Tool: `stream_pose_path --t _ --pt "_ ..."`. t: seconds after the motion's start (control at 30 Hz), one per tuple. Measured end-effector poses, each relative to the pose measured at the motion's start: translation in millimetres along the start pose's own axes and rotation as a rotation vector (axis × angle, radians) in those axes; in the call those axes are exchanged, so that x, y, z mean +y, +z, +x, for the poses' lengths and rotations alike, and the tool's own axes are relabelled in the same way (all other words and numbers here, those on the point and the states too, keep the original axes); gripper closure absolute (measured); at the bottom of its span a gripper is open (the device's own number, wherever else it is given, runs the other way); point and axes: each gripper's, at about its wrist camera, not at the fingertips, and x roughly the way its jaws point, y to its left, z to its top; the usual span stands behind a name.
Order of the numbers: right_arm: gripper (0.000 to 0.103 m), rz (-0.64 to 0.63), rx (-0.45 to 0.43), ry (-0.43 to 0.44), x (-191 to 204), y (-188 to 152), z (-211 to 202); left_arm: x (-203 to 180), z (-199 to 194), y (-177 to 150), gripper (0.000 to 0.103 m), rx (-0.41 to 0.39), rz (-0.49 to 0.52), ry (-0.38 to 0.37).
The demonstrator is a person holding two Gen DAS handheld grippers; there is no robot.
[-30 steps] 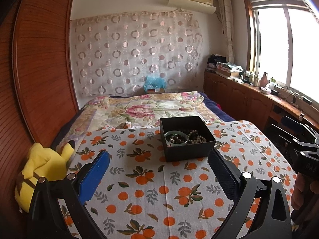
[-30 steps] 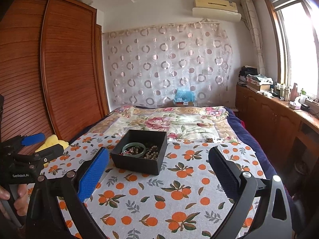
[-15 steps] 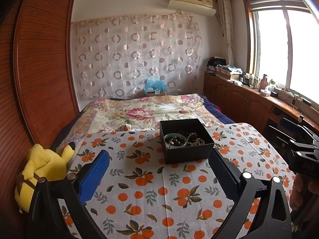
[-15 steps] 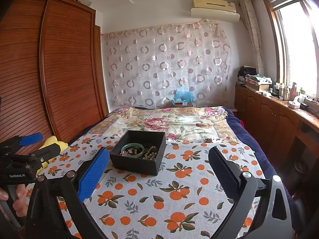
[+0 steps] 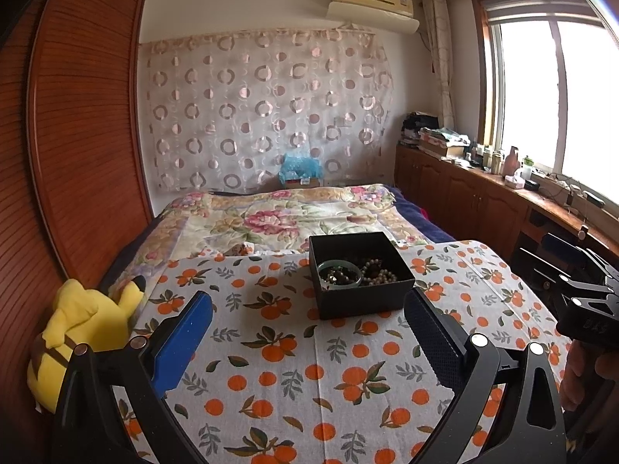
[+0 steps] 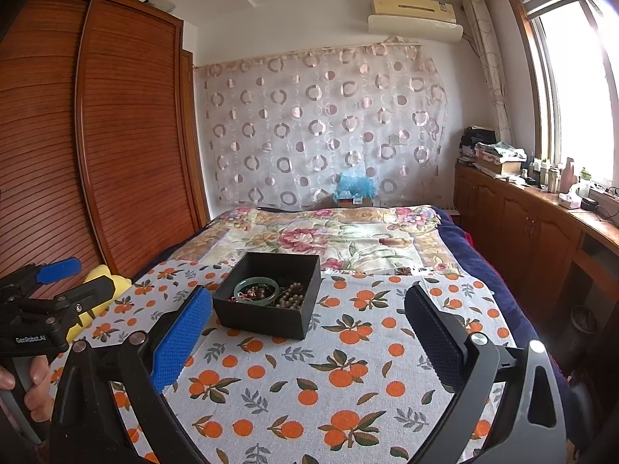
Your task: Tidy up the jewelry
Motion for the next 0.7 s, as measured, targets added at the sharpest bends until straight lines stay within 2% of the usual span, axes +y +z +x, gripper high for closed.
stream_pose_path --t 0.7 --pt "0.003 0.002 -0.002 0.001 -0.6 -0.1 0.2 -0.2 -0.4 0.4 0.008 -0.001 -0.002 0.002"
